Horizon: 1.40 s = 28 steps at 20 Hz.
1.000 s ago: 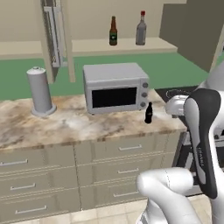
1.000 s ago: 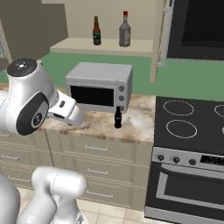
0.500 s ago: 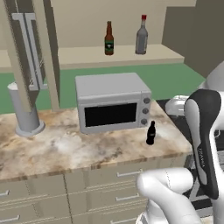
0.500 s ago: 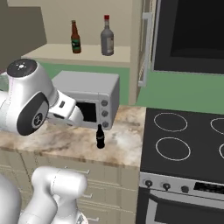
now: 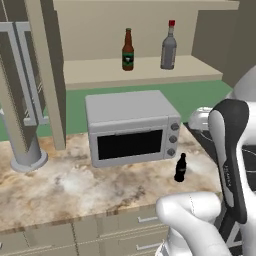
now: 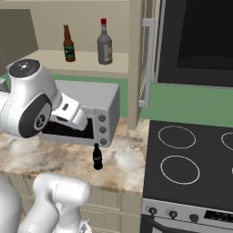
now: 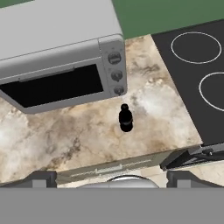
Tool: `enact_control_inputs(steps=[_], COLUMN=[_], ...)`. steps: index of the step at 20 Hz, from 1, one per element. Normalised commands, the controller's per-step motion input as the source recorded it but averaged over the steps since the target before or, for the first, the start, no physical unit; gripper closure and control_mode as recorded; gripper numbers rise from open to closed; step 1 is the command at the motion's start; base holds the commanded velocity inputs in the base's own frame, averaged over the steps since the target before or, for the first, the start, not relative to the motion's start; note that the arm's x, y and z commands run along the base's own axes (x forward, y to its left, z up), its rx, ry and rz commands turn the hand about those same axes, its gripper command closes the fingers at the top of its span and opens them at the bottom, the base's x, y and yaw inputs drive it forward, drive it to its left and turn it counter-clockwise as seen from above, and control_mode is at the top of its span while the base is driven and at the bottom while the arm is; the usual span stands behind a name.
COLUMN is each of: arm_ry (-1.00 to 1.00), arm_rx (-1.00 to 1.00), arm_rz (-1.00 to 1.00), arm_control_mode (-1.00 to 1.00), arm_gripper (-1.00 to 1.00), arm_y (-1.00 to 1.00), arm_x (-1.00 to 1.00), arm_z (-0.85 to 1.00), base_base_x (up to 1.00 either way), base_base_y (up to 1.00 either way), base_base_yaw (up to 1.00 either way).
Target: Sort all alcoholic drinks to one cabinet, and non-alcoholic drinks to the other.
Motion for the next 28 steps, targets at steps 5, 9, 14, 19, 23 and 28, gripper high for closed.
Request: enact_control_inputs(steps=[5,9,14,19,23,28], arm_ry=[0.00,0.00,0.00,0.00,0.00,0.00], arm_rx=[-0.07,-0.12,-0.04,0.00,0.00,0.00], arm_rz=[-0.19,-0.30,-0.28,-0.27,-0.25,-0.20], arm_control_mode=[-1.00,-1.00,-1.00,-1.00,-1.00,-1.00], arm_gripper=[-1.00,-1.00,-1.00,-1.00,-1.00,-1.00], arm_y=[0.00,0.05,0.01,0.00,0.00,0.00], arm_x=[0.06,0.32,0.30,0.25,0.25,0.22], arm_z=[-0.03,-0.08,-0.36,-0.50,-0.55,-0.43], base_base_x=[0.00,0.00,0.00,0.00,0.00,0.00], base_base_y=[0.00,0.00,0.00,0.00,0.00,0.00], base_base_yaw=[0.00,0.00,0.00,0.00,0.00,0.00])
